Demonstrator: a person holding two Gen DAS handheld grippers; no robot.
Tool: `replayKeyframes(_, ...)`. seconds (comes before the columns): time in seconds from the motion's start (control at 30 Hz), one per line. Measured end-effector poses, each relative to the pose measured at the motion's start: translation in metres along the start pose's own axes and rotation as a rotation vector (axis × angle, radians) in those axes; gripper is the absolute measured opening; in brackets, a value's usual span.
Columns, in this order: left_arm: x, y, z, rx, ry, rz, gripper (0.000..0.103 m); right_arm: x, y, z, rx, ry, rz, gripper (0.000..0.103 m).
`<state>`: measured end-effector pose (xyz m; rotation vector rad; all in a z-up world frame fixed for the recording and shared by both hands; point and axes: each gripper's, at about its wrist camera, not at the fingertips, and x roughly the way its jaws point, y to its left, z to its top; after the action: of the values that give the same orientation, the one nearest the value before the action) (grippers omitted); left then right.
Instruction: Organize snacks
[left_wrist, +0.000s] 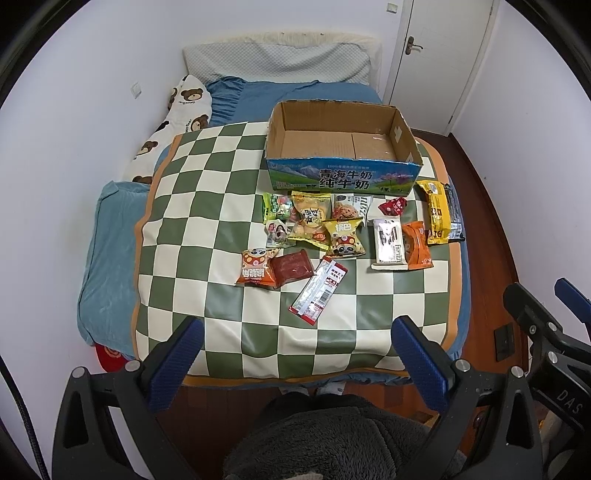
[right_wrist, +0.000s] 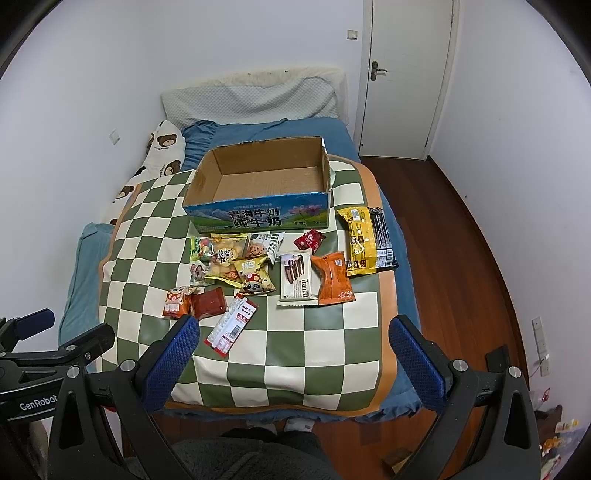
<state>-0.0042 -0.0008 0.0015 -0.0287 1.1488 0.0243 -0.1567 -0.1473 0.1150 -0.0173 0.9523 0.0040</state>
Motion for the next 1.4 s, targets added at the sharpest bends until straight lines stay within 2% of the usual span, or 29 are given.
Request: replayKeyframes(1.4, -0.006, 0.003, 0.014, 0.002, -0.003, -0.006, 0.103, -0.001, 0.003, 0.002, 0.003, -0.003, -0.004, 0.103)
